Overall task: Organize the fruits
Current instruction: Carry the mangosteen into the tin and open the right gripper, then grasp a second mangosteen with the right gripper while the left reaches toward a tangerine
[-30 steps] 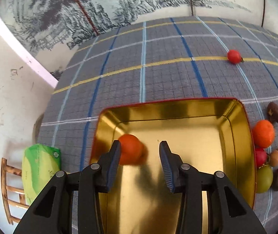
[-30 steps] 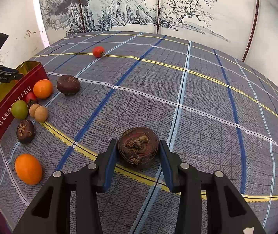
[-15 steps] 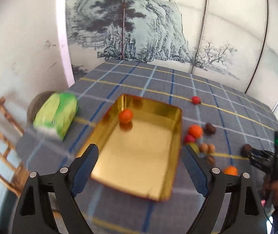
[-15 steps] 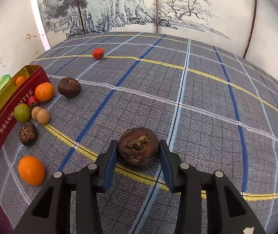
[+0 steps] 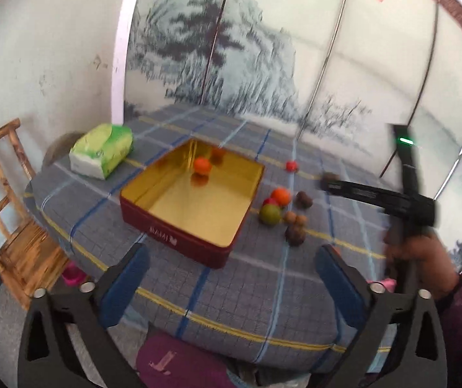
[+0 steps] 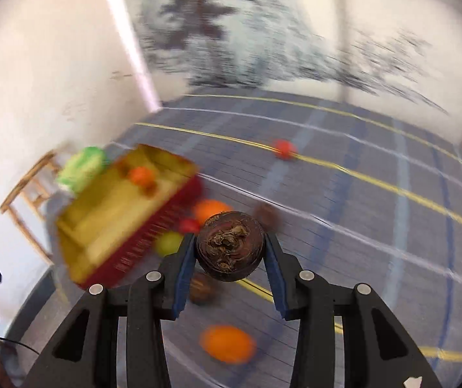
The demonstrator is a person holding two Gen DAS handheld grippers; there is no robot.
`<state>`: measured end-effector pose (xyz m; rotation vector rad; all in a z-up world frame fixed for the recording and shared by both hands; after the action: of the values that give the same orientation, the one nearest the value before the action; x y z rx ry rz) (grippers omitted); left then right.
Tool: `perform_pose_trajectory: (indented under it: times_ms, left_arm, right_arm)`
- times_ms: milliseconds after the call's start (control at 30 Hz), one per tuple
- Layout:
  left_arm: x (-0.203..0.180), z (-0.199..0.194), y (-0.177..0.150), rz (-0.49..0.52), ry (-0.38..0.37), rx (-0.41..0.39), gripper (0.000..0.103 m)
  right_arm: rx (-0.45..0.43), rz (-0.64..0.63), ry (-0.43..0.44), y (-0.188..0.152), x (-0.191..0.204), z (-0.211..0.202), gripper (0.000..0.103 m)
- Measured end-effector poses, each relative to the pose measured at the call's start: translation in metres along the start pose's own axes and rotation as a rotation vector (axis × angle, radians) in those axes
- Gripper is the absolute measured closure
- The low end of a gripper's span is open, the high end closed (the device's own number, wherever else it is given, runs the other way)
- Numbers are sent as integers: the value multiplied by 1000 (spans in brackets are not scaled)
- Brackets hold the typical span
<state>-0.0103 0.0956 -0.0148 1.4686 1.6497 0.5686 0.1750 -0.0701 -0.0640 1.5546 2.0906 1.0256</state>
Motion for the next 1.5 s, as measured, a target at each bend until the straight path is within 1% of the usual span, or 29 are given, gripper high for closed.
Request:
perform_pose_trajectory:
  times_ms: [67,100,167,200,300,367,467,667,767,1000,1300,1400,1433,1500]
  left_arm:
    - [0,-2,1,-9,-40,-6,0]
    - [1,-1,1,-7,-38,-1,0]
    - [8,2,1,-4,3,10,0]
    - [13,6,2,4,36,25,0]
    - [29,17,0,14,121,71,0]
    - [40,24,-6,9,158,103,0]
    - [50,32,-15,4,179,151,0]
    - [58,40,-22,43,222,194,0]
    - [64,42,-25,29,224,205,0]
    - [71,43,-27,18,231,220,0]
    - [74,43,-29,10,238,227,0]
    - [74,42,-29,8,239,225,0]
    - [73,42,-29,9,239,225,0]
    - [73,42,-29,13,240,224,0]
  right_arm:
    - [1,-25,60,13,30,11,65]
    - [6,-35,92,21,46,19,65]
    - [20,-64,124,30,69,34,65]
    - [29,-81,127,33,77,42,65]
    - [81,-96,147,37,96,72,65]
    - [104,-100,142,37,99,85,65]
    - [137,-109,122,38,104,105,65]
    - [178,-117,74,40,104,135,65]
    - [188,-114,68,41,107,145,65]
    - [198,-135,61,40,119,155,65]
    - [191,-111,64,45,122,159,63]
    - [146,-68,88,55,122,150,61]
    - [129,-52,97,60,121,145,59]
    - [77,-18,119,71,118,131,58]
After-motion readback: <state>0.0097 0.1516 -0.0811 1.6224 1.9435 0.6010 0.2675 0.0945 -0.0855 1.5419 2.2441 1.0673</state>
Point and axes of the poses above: each gripper's, at about its wrist camera, not at the fingertips, and z roughly the way its jaws point, x to its left, y to its top, the point moved 10 cm from there along z, roughly the way its jaws point, and after that the axes turned 3 degrees about -y, right-handed, at the moved point
